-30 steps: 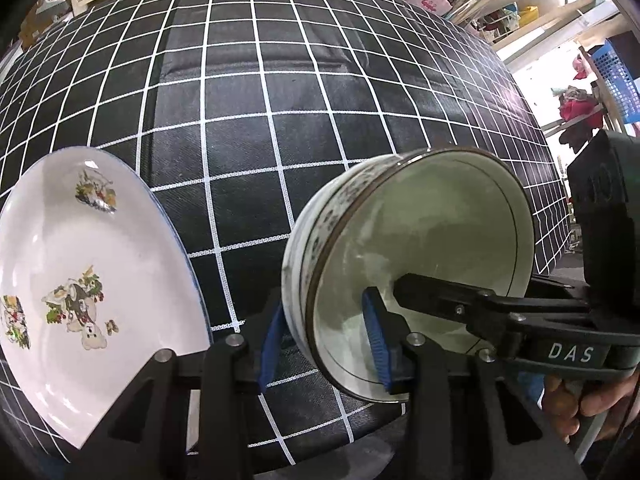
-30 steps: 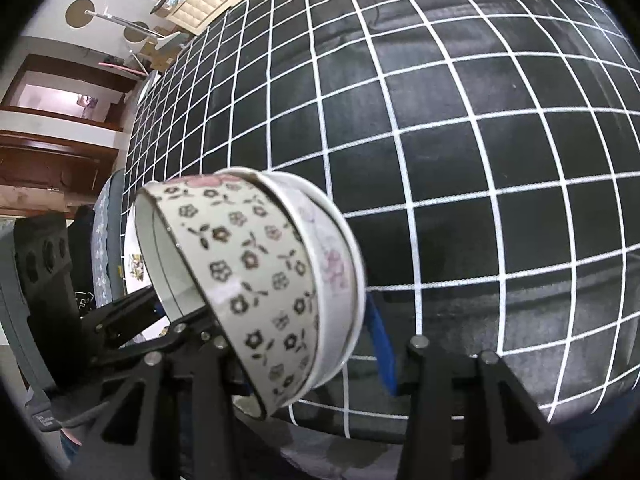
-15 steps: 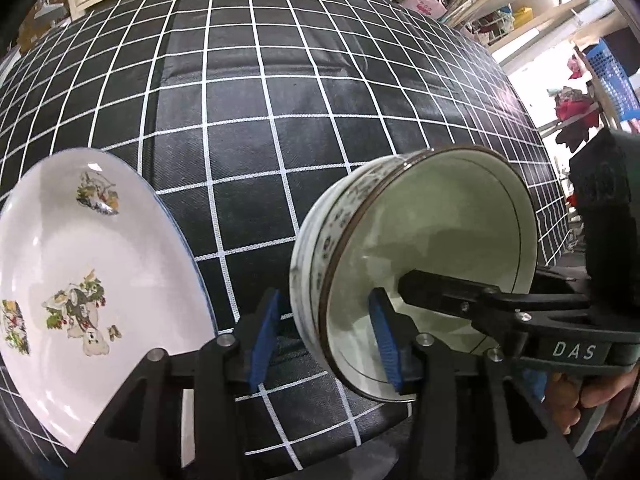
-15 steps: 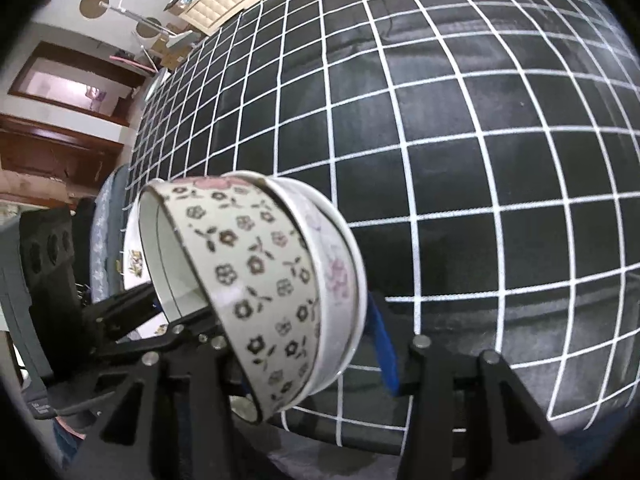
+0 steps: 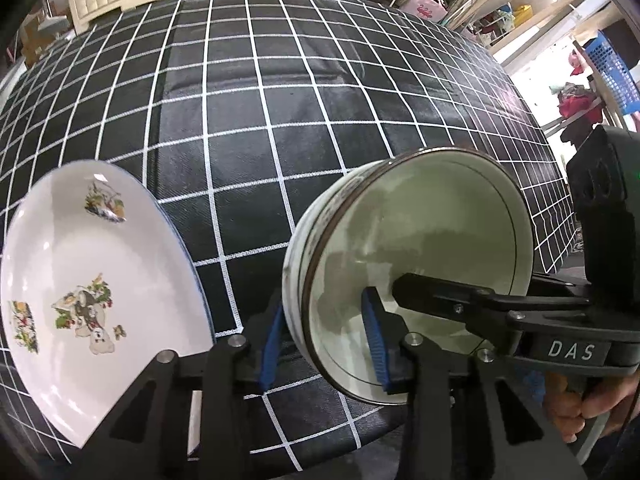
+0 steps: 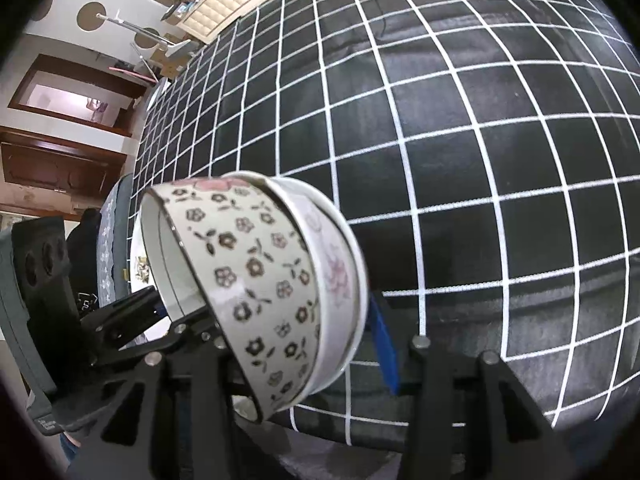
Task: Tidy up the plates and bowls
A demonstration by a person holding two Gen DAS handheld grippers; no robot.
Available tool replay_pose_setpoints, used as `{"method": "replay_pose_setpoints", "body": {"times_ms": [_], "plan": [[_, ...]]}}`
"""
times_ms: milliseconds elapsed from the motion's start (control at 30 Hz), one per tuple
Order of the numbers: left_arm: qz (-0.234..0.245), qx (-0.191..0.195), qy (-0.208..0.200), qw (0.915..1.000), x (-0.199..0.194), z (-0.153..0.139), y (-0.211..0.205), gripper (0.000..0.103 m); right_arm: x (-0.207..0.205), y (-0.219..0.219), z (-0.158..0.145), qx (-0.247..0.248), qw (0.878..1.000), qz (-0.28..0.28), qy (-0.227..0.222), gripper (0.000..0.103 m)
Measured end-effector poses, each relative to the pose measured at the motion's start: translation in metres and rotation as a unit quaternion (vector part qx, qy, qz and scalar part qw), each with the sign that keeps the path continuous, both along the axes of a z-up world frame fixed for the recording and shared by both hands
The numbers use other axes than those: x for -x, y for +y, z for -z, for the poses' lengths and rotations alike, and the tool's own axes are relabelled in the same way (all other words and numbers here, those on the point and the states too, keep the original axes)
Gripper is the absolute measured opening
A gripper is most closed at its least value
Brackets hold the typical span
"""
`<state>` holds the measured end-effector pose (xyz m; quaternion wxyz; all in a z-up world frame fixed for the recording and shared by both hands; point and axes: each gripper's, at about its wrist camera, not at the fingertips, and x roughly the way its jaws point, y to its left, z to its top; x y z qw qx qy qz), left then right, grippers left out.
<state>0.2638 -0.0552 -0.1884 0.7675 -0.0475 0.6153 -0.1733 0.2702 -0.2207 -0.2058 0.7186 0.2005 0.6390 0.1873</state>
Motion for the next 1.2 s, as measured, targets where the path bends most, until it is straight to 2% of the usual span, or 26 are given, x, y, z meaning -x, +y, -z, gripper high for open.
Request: {"method": "replay_pose_setpoints", "body": {"times_ms": [267,533,667,833,1033,1200], "plan": [[-0.011,0.003,-0.022,0.9997,-0.004,-0.03,0.006,0.035,-0.002,0.013,-0.036,0.009,1.0,-0.014,-0.023,0.05],[-0.054,-0.009,-0.045,0.9975,-0.001,-0.065,0.057,0.035,-0.012,0.071,-0.063,0.003,0.997,-0.061,-0.042,0.049],[-0.081,-0.026,-0.046,0.9953,0.005,-0.07,0.093,0.035,-0.016,0.11,-0.059,-0.009,0.995,-0.09,-0.038,0.049],[-0.11,-0.04,-0.036,0.9924,0.011,-0.063,0.13,0.035,-0.02,0.149,-0.047,-0.016,0.992,-0.122,-0.025,0.049],[-0.132,-0.041,-0.022,0.9901,0.018,-0.047,0.16,0.035,-0.026,0.186,-0.033,-0.007,0.989,-0.145,-0.01,0.049],[-0.133,-0.044,-0.013,0.9901,0.02,-0.039,0.171,0.035,-0.027,0.195,-0.022,0.0,0.989,-0.149,0.001,0.048]]}}
